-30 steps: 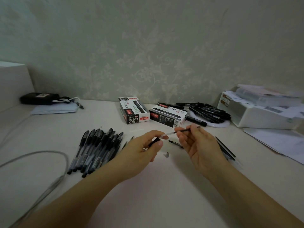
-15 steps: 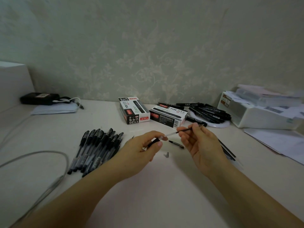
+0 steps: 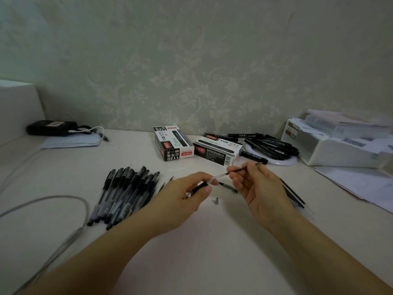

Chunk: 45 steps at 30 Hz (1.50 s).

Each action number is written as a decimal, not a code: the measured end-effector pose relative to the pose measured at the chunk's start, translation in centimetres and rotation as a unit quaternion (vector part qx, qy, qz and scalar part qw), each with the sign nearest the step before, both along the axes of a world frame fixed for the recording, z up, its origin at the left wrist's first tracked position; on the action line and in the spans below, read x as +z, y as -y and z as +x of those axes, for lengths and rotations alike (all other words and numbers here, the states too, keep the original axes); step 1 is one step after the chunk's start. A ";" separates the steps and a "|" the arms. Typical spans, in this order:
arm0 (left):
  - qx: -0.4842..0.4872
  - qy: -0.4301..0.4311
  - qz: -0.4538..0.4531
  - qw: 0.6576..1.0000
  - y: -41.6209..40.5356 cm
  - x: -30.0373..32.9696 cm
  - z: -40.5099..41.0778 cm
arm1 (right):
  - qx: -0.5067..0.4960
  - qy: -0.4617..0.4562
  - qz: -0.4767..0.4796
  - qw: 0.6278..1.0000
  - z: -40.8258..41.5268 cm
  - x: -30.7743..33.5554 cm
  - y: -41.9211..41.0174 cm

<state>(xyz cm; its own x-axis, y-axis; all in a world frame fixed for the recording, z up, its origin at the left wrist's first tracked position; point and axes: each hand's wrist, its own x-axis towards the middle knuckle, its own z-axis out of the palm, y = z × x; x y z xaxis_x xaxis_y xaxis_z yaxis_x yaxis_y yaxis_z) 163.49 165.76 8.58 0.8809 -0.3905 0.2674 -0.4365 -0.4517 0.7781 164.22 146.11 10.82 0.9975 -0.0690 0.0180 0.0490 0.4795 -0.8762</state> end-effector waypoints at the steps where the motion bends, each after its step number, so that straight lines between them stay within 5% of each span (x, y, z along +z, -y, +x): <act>1: -0.001 0.002 0.001 1.000 0.0 0.0 0.0 | 0.002 0.002 -0.003 1.000 0.0 -0.1 0.0; 5: 0.001 0.004 0.014 1.000 -0.1 -0.2 0.0 | 0.013 0.025 -0.050 0.998 0.0 -0.2 0.1; 8: 0.001 0.002 0.015 1.000 0.1 -0.3 0.0 | 0.036 0.066 -0.191 0.979 -0.1 -0.5 0.0; 11: -0.003 0.004 0.002 1.000 0.2 -0.2 0.0 | 0.056 0.117 -0.375 0.918 -0.5 -1.1 -0.6; 15: 0.006 -0.005 -0.011 1.000 0.0 -0.1 0.0 | 0.070 0.146 -0.501 0.851 -0.6 -1.4 -0.5; 20: 0.025 0.007 0.009 1.000 -0.2 -0.1 0.2 | 0.060 0.170 -0.672 0.718 -0.2 -1.8 0.3; 22: 0.029 0.010 0.015 0.999 -0.2 -0.1 0.2 | 0.063 0.177 -0.690 0.699 -0.1 -2.0 0.2; 28: 0.050 0.007 0.022 0.999 -0.2 -0.2 0.3 | 0.040 0.196 -0.663 0.721 0.1 -2.3 0.5; 33: 0.050 0.027 0.072 0.996 -0.5 -0.2 0.0 | 0.018 0.108 -0.439 0.892 0.4 -2.1 0.6; 35: 0.048 0.037 0.092 0.994 -0.6 -0.2 -0.1 | 0.021 0.093 -0.358 0.929 0.4 -1.9 0.6; 45: 0.027 0.060 0.097 0.993 -0.4 -0.1 -0.1 | 0.089 0.120 -0.351 0.925 0.1 -1.8 -0.1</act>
<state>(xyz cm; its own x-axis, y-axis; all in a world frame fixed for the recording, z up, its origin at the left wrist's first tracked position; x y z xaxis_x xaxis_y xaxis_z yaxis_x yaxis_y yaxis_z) 163.35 166.12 8.45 0.8687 -0.3971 0.2960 -0.4912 -0.6133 0.6186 164.30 146.24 9.04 0.9534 0.2078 0.2188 0.2576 -0.1832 -0.9487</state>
